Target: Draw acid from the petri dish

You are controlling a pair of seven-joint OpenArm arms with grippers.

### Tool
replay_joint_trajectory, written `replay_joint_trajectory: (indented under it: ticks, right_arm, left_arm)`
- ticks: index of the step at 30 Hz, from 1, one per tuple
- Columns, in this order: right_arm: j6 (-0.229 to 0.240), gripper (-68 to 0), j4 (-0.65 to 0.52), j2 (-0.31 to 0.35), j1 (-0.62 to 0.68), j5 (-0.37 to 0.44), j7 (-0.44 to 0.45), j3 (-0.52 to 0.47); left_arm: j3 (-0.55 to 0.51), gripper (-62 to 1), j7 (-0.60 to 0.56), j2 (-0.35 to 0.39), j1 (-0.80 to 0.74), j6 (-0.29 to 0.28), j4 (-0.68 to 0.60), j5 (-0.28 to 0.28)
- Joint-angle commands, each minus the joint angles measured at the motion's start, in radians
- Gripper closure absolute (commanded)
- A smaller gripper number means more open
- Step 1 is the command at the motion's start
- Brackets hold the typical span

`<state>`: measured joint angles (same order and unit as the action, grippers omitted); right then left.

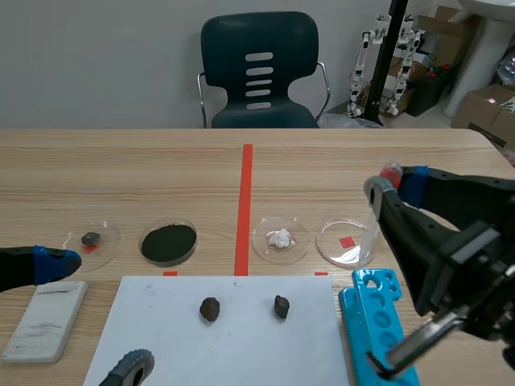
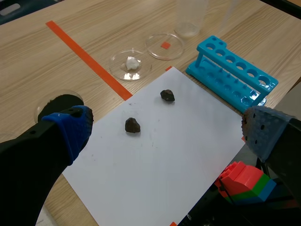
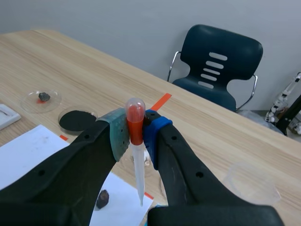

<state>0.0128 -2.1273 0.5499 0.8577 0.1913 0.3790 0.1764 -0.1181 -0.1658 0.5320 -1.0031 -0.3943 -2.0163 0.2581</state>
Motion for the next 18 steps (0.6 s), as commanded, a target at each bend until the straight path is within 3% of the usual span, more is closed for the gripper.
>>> replay_joint_trajectory:
  ticks: [1, 7, 14, 18]
  right_arm:
    - [0.008, -7.7, -0.007, -0.006, -0.062, 0.039, -0.023, -0.003]
    - [0.017, -7.6, 0.036, -0.014, -0.295, 0.145, -0.174, -0.003]
    - [0.099, -7.7, 0.234, -0.101, -0.530, 0.161, -0.253, -0.003]
    - [0.183, -7.6, 0.351, -0.154, -0.622, 0.151, -0.254, -0.003]
  left_arm:
    - [0.006, -62.3, -0.014, -0.005, -0.007, 0.000, -0.011, 0.010]
    - [0.006, -62.3, -0.014, -0.005, -0.007, 0.000, -0.011, 0.010]
    - [0.006, -62.3, -0.014, -0.005, -0.007, 0.000, -0.011, 0.010]
    - [0.006, -62.3, -0.014, -0.005, -0.007, 0.000, -0.011, 0.010]
